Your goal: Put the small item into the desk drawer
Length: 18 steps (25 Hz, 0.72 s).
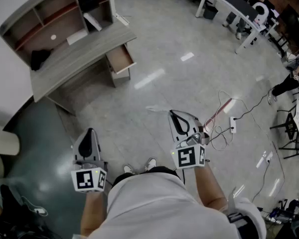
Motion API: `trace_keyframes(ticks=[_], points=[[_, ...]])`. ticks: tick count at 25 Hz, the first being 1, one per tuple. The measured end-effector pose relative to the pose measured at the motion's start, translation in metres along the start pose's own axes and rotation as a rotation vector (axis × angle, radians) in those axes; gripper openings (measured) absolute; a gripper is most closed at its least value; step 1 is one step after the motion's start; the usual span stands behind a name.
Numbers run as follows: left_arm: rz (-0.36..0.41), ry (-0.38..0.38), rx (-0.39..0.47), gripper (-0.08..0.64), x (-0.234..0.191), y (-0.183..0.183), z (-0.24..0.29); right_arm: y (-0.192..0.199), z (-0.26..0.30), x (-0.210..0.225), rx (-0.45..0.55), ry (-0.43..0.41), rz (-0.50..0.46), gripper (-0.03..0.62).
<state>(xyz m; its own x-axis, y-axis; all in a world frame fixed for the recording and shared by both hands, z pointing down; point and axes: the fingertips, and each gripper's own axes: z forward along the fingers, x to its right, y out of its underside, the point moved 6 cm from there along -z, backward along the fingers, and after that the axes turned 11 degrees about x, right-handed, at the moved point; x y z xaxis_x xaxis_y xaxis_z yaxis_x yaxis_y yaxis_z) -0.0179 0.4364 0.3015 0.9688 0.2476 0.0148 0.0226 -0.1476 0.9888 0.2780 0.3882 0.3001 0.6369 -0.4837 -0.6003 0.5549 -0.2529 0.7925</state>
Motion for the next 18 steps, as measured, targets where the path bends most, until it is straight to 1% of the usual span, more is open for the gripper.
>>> trace_keyframes(ticks=[4, 8, 10, 14, 18], points=[[-0.001, -0.004, -0.004, 0.018, 0.003, 0.001, -0.003, 0.001, 0.001, -0.001, 0.002, -0.011, 0.006, 0.023], [0.002, -0.022, -0.01, 0.018, 0.004, 0.001, -0.003, -0.003, 0.003, 0.003, 0.055, -0.023, 0.046, 0.023], [0.006, -0.035, -0.012, 0.018, 0.005, 0.001, -0.002, -0.001, 0.004, 0.006, 0.069, -0.022, 0.047, 0.023], [0.006, -0.061, -0.018, 0.018, 0.005, 0.011, -0.003, 0.008, 0.011, 0.007, 0.065, -0.03, 0.052, 0.023], [-0.002, -0.071, -0.04, 0.018, 0.017, 0.018, -0.005, 0.016, 0.013, 0.011, 0.066, -0.052, 0.056, 0.023]])
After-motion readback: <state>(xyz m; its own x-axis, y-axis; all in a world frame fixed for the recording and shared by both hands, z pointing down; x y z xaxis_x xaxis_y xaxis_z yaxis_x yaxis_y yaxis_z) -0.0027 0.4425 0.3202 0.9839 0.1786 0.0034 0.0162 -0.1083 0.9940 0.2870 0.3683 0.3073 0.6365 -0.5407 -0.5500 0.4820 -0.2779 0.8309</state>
